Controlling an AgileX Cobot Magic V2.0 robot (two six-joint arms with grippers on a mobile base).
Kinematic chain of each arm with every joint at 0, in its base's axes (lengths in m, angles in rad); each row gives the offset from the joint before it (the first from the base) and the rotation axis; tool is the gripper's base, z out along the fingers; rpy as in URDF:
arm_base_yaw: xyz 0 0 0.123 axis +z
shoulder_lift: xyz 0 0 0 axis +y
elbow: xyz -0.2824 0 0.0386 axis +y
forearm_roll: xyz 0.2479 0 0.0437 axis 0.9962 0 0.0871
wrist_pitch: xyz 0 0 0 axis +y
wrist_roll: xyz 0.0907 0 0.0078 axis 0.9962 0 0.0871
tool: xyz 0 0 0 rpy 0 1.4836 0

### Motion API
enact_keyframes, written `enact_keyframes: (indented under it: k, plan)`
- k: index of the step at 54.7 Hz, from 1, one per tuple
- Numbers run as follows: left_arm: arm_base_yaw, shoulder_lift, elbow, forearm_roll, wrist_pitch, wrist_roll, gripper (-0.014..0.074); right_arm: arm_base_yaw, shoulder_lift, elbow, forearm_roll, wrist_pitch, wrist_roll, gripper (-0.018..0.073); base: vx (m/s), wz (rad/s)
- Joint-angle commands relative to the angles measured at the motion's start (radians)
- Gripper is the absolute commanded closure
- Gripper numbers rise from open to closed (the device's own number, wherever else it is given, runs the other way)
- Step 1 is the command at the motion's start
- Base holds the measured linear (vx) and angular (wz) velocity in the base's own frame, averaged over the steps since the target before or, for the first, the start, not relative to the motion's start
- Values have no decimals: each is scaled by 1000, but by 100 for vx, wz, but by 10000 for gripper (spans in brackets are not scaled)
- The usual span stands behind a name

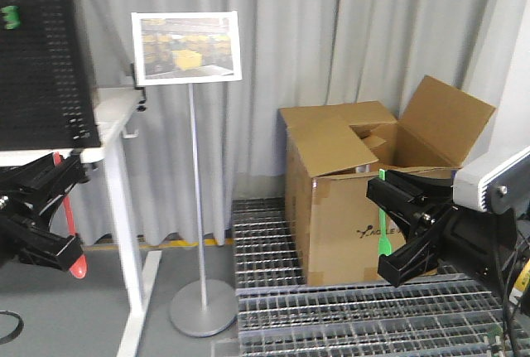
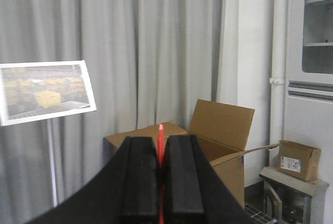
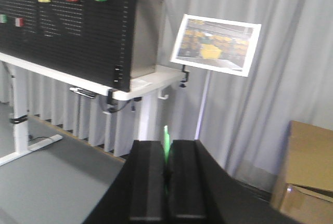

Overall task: Sort red and green spoons into left cabinet
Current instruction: 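Drive the base to the white cabinet with the blue tray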

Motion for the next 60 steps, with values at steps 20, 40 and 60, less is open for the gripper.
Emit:
enact_keyframes:
  k: [20, 40, 60]
  plan:
    - [-1, -22, -28, -20, -68, -6, 414, -1, 59, -30, 27, -60, -3, 568, 31, -48]
    - [-1, -22, -28, -20, -68, -6, 414, -1, 159, -30, 27, -61, -3, 568, 20, -74]
    - [-1, -22, -28, -20, -68, -6, 414, -3, 215, -33, 4, -60, -3, 568, 15, -56]
